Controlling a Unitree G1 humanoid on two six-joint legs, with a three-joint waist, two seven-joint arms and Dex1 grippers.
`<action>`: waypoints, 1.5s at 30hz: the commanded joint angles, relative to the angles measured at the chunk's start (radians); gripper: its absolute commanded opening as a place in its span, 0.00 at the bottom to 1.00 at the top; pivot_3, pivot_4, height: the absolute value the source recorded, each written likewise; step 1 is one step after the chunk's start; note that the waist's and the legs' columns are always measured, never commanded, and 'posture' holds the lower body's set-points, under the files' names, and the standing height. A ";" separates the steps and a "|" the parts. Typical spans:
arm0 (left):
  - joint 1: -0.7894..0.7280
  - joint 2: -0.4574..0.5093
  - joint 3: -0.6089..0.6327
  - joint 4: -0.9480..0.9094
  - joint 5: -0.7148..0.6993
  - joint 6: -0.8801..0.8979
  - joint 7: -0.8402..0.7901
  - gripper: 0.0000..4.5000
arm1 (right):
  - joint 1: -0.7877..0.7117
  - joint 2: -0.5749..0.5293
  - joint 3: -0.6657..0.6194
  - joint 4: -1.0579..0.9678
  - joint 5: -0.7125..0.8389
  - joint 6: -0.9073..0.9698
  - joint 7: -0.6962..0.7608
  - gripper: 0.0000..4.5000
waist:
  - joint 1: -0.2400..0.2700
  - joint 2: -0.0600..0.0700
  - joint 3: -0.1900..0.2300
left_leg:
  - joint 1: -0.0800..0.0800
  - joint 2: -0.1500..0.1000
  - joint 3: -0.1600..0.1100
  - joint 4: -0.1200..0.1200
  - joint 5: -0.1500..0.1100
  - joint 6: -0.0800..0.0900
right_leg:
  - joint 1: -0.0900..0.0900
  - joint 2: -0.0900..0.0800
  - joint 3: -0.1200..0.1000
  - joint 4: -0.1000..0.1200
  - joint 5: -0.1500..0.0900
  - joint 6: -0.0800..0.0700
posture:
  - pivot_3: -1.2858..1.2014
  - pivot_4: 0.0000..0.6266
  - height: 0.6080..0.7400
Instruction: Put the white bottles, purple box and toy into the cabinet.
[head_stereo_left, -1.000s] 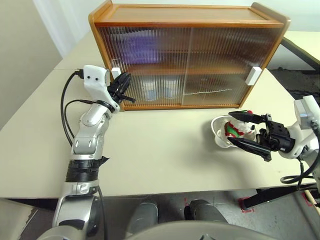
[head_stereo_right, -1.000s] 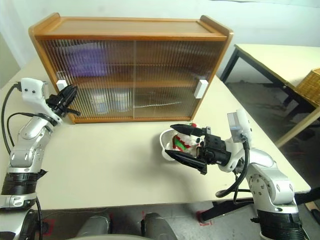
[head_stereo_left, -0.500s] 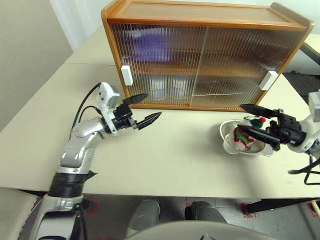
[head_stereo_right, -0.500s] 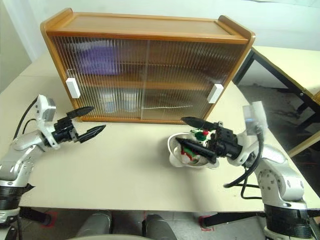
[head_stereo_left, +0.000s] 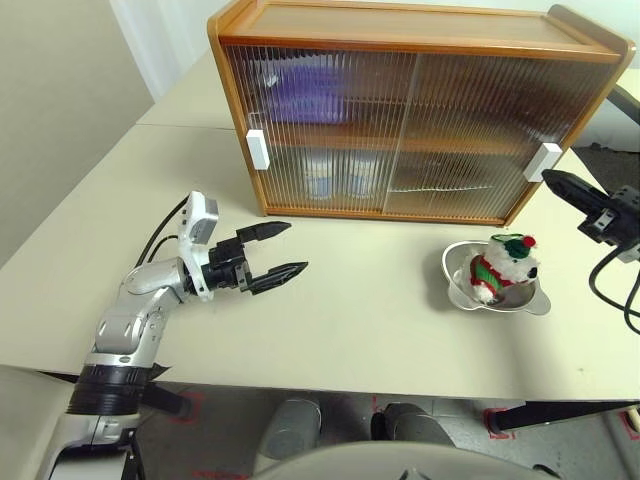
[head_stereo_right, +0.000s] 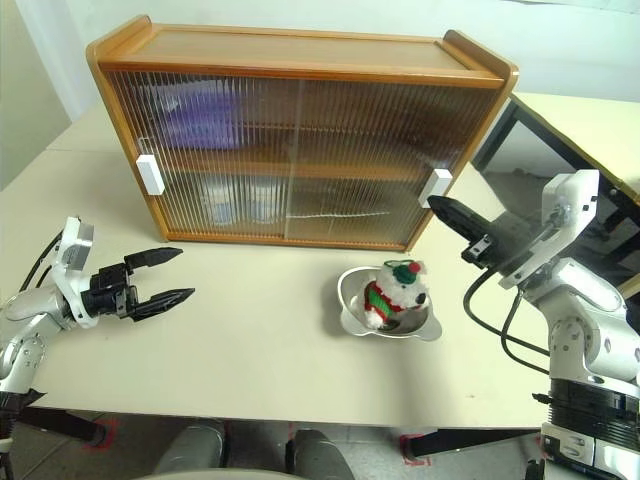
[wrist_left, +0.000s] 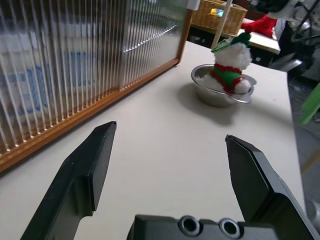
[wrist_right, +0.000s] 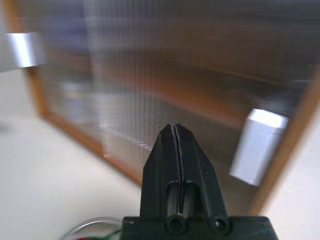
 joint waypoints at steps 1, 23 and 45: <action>0.020 0.014 -0.013 0.001 0.007 -0.014 -0.047 1.00 | -0.014 -0.006 -0.013 0.039 -0.053 -0.027 -0.056 0.01 | 0.001 0.000 0.000 | 0.000 0.000 0.000 0.000 0.000 0.000 | 0.000 0.000 0.000 0.000 0.000 0.000 | 0.58 0.02 1.00; 0.021 0.014 -0.031 0.010 0.065 -0.046 -0.049 1.00 | -0.122 0.036 0.006 0.135 -0.121 0.058 -0.296 0.01 | 0.005 0.002 -0.001 | -0.001 0.001 -0.014 0.000 0.000 0.001 | 0.000 0.000 0.000 0.000 -0.004 0.010 | 0.58 0.03 1.00; 0.005 0.016 -0.039 0.017 0.084 -0.054 -0.049 1.00 | -0.173 0.079 0.040 0.131 -0.116 0.117 -0.277 0.01 | 0.005 0.002 -0.001 | -0.001 0.001 -0.015 0.000 0.000 0.001 | 0.000 0.000 0.000 0.000 -0.004 0.010 | 0.58 0.04 1.00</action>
